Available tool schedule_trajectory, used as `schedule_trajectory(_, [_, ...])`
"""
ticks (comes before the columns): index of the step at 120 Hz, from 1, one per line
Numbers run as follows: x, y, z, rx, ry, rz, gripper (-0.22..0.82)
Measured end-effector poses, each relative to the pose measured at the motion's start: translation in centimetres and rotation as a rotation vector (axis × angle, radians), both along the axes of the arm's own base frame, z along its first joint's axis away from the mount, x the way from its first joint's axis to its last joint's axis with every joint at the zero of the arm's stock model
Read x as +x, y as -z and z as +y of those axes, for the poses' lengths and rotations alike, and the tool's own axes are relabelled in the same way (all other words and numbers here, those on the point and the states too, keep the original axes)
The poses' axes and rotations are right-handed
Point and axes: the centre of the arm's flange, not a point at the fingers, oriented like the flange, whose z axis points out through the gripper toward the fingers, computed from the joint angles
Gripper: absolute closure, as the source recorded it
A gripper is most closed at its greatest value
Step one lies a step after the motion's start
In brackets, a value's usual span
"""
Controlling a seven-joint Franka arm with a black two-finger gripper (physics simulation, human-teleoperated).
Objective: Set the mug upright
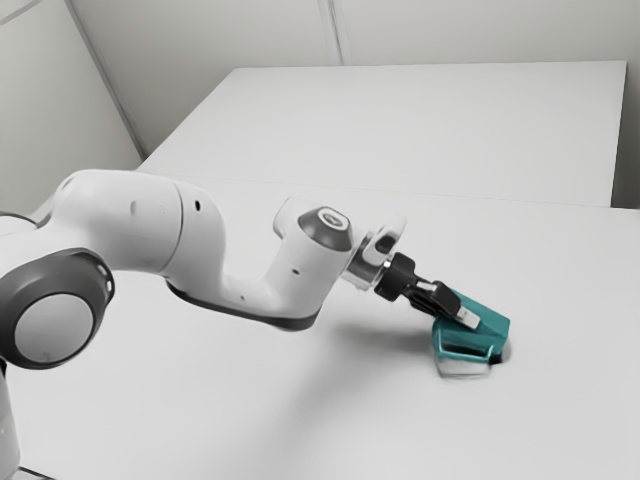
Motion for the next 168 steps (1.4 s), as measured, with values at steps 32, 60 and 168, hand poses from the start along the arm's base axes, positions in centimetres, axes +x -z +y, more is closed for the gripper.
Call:
schedule_trajectory(32, [0.3,-6.1,1.1,0.013,0.025,-0.113,0.75])
schedule_trajectory(60, [0.8,-10.6,4.4,0.179,0.115,-0.224,0.76])
schedule_trajectory(168, [-2.1,-14.6,17.7,0.798,0.186,-0.136,0.76])
